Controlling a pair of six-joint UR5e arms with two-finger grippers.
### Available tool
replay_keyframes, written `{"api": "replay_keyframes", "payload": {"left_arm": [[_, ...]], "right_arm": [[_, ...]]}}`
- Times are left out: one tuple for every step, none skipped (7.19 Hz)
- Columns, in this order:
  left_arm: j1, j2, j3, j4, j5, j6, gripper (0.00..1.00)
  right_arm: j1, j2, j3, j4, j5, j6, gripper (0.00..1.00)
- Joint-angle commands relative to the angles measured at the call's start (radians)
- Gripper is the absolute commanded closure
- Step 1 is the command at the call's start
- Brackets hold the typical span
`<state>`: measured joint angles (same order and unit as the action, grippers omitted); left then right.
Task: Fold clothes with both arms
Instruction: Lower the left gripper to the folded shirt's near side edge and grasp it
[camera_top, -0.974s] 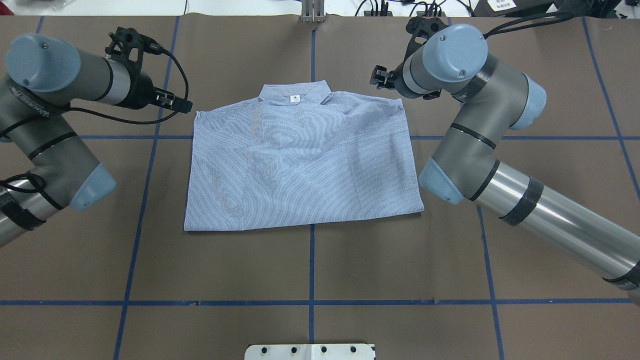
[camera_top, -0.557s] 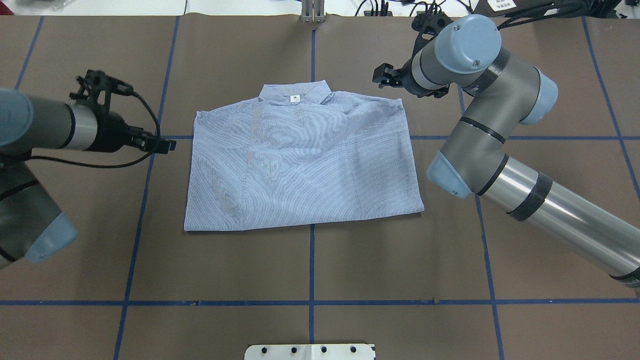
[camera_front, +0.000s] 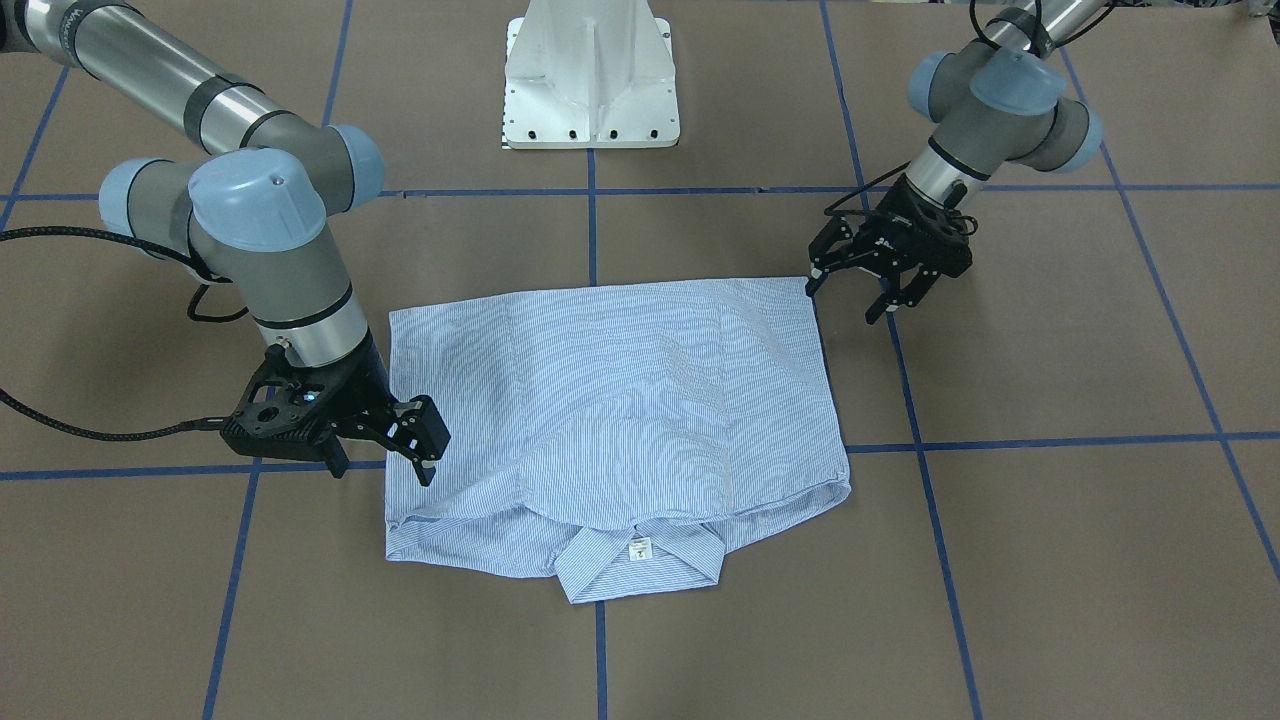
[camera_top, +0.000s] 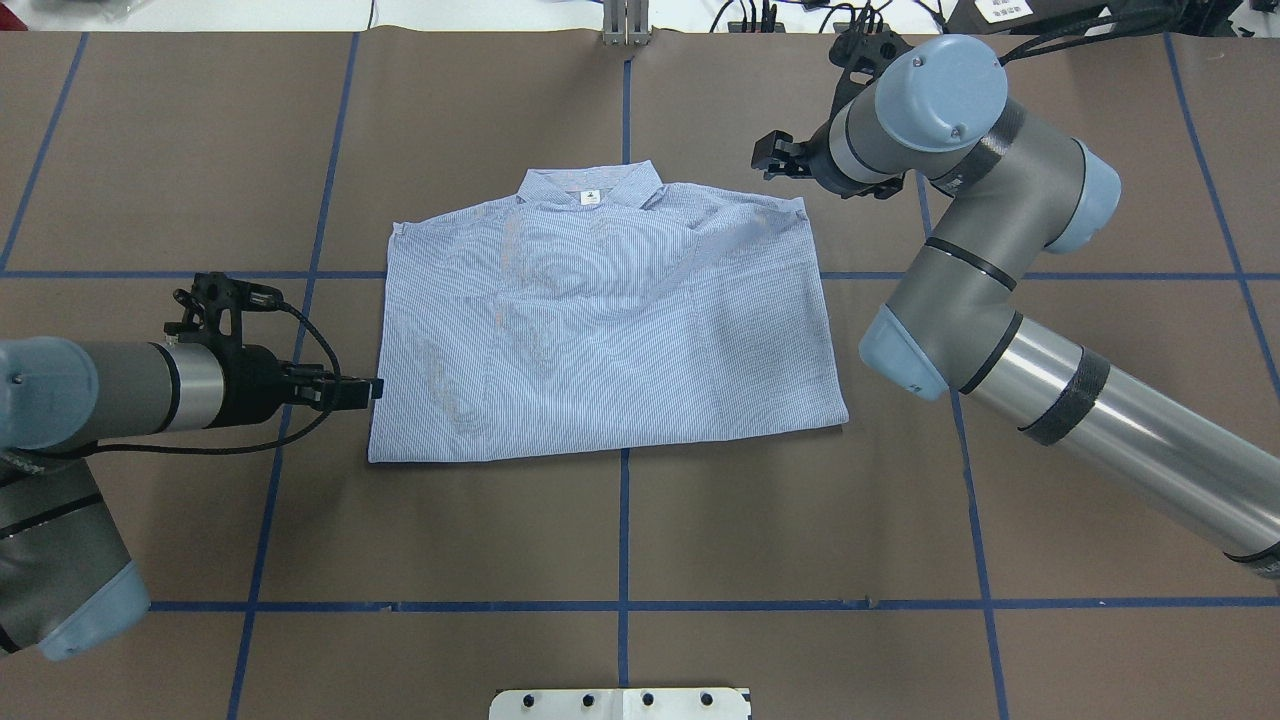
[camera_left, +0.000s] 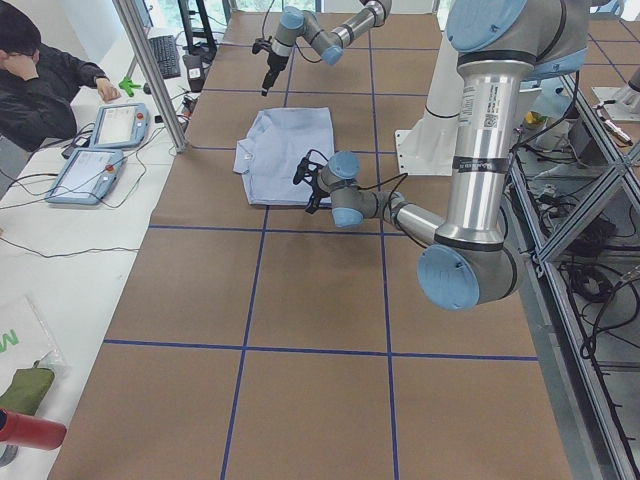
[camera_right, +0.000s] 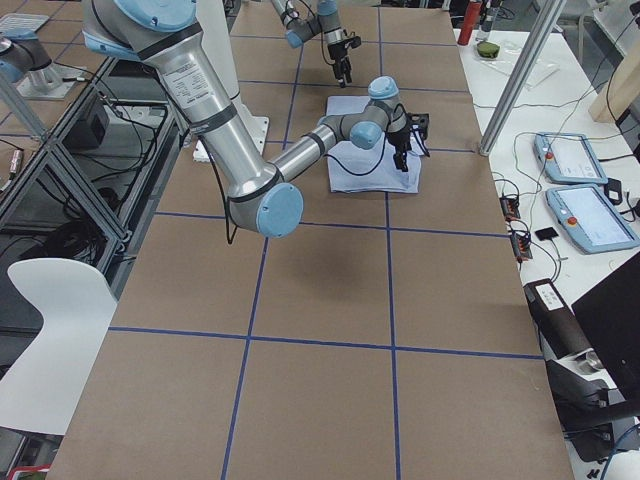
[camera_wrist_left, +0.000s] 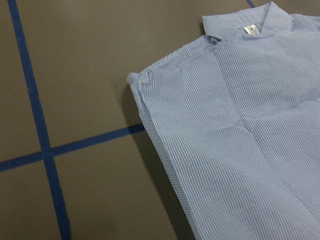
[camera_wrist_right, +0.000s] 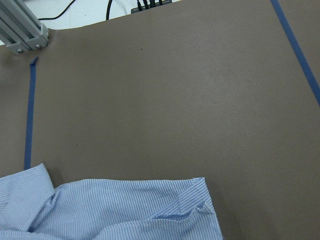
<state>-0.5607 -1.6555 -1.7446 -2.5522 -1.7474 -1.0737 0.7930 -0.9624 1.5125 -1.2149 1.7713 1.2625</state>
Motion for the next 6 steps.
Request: {"api": "replay_keyframes", "payload": {"left_arm": [[0.05, -0.001, 0.0, 0.015, 0.064, -0.067, 0.13], [0.056, -0.001, 0.0, 0.018, 0.066, -0.11, 0.19], [0.059, -0.001, 0.0, 0.021, 0.066, -0.112, 0.26], [0.067, -0.001, 0.002, 0.023, 0.066, -0.112, 0.37], [0.076, 0.0, 0.001, 0.023, 0.065, -0.112, 0.4], [0.087, 0.0, 0.0, 0.023, 0.066, -0.112, 0.41]], "right_arm": [[0.0, -0.002, 0.0, 0.0, -0.001, 0.0, 0.0], [-0.001, -0.006, 0.0, 0.002, -0.03, 0.002, 0.0], [-0.002, -0.006, 0.0, 0.002, -0.033, 0.002, 0.0], [-0.003, -0.006, 0.0, 0.002, -0.033, 0.002, 0.0], [-0.009, -0.013, 0.002, 0.003, -0.039, 0.006, 0.0], [-0.009, -0.013, 0.002, 0.003, -0.041, 0.008, 0.0]]}}
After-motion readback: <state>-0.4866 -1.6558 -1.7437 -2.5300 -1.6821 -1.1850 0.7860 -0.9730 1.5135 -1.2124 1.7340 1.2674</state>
